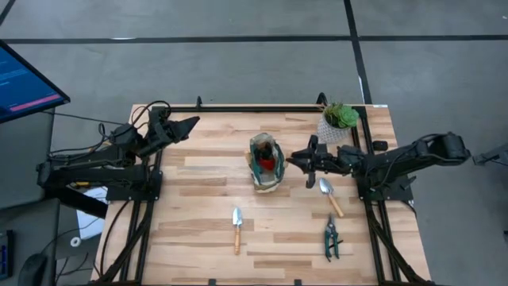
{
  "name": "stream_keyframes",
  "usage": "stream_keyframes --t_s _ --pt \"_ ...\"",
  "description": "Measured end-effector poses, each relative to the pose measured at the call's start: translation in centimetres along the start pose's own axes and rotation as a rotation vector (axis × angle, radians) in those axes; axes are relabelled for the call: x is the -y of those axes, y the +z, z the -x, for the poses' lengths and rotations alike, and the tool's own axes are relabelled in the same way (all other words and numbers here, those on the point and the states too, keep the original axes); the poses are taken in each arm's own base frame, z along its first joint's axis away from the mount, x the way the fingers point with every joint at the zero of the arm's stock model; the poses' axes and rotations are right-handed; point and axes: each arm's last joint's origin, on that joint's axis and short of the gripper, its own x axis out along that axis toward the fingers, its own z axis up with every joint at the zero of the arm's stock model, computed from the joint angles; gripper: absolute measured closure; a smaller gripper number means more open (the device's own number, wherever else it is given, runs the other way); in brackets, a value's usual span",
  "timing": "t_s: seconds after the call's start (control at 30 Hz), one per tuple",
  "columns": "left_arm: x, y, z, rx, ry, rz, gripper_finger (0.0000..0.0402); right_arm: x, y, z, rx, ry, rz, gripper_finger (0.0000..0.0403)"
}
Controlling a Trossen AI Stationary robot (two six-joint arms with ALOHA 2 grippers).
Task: Pick & Place Garden tools in Gardening bag
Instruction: Put the brown trowel into the gardening bag
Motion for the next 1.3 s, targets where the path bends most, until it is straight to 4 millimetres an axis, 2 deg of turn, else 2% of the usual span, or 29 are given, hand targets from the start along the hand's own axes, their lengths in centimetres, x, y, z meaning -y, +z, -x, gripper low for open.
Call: stream_keyframes --t_s 0.5,0.63,0.8,1.0,1.13,1.3 --pt "-0.1 -0.1 -0.2 -0.009 0.008 -0.036 0.0300 0.3 -2.4 -0.8 -0.124 -0.019 0.000 0.0335" --pt "-0.4 -0.5 -0.5 -0.053 0.012 -0.102 0.0300 0.3 -2.6 -0.7 -0.157 -0.021 0.005 0.0305" --pt "-1.0 -1.3 -1.2 -0.139 0.013 -0.145 0.0296 0.2 -2.6 -0.7 -0.167 0.023 0.001 0.0234" --pt "-1.8 -3.3 -2.1 -0.322 -0.002 -0.143 0.0260 -0.5 -1.7 -1.9 -0.224 0.046 -0.046 0.0147" --pt "-2.0 -5.3 -2.3 -0.483 -0.036 -0.126 0.0240 -1.4 -0.5 -3.2 -0.318 0.060 -0.029 0.0135" --pt "-1.9 -8.6 -1.9 -0.648 -0.042 -0.111 0.0243 -2.7 1.7 -4.5 -0.469 0.069 0.006 0.0133"
